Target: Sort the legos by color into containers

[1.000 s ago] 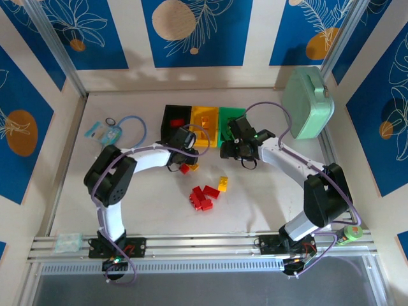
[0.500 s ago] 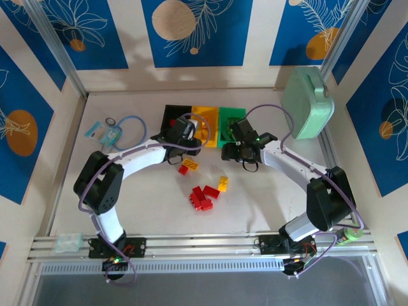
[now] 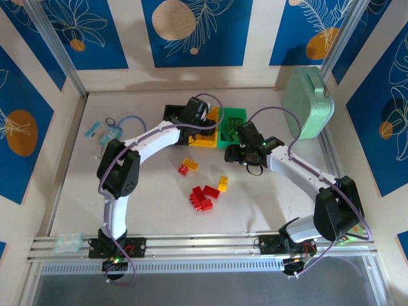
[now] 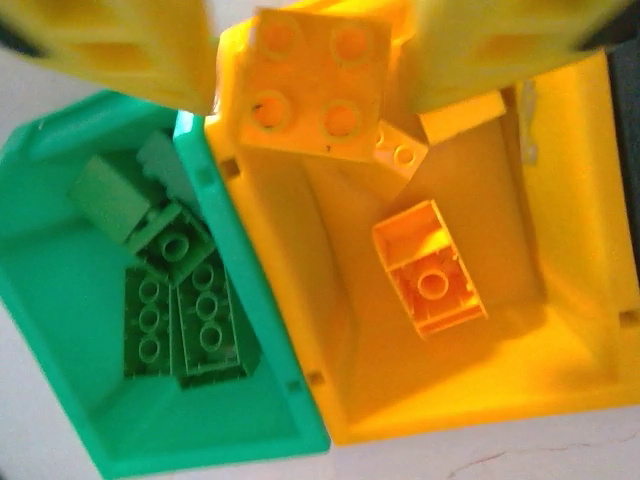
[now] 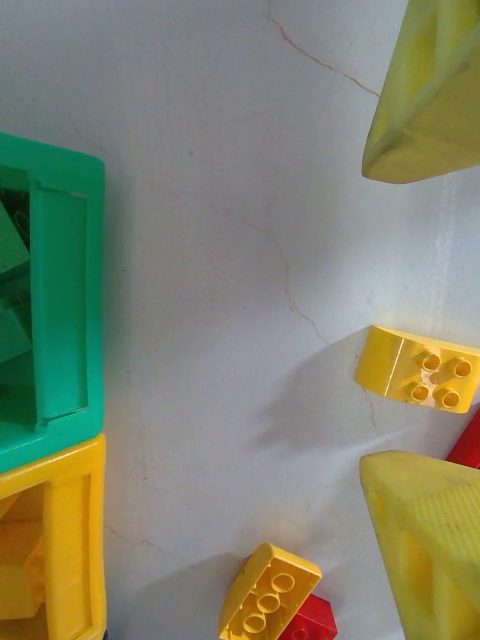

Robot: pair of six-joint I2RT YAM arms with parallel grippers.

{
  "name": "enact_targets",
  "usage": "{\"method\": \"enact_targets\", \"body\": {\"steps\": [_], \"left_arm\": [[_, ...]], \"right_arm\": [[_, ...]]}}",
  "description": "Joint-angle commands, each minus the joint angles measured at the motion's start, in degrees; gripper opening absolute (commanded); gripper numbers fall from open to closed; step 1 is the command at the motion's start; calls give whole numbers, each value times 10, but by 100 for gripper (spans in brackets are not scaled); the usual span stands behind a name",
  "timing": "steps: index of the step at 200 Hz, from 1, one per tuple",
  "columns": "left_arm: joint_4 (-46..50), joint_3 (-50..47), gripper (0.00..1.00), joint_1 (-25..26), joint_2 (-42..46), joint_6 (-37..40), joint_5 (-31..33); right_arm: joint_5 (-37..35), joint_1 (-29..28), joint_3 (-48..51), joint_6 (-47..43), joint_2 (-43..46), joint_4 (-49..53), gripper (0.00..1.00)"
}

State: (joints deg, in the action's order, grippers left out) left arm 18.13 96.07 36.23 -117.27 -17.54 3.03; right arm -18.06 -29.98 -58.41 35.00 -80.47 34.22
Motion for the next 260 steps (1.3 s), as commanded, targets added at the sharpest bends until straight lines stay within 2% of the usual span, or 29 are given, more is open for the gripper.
{"method": "enact_targets", "body": {"steps": [1,17,78,122,194,260], "left_arm": [[62,59,72,-5,-16,27,5],[51,38,80,-6,3,25,10],[-15,-154,80,-4,117,-4,12],[-25,-267,88,-3,161,-19,3],[-12,-318,92,-1,152,-22,3],[-49,-361,90,1,145,-49,-40]], "right_arm": [[-5,1,6,9,19,16,72],[-6,1,10,9,27,17,72],[0,2,22,6,31,9,72],[9,2,29,2,28,6,73],[10,-8,30,6,22,13,76],[6,-14,37,14,20,9,76]]}}
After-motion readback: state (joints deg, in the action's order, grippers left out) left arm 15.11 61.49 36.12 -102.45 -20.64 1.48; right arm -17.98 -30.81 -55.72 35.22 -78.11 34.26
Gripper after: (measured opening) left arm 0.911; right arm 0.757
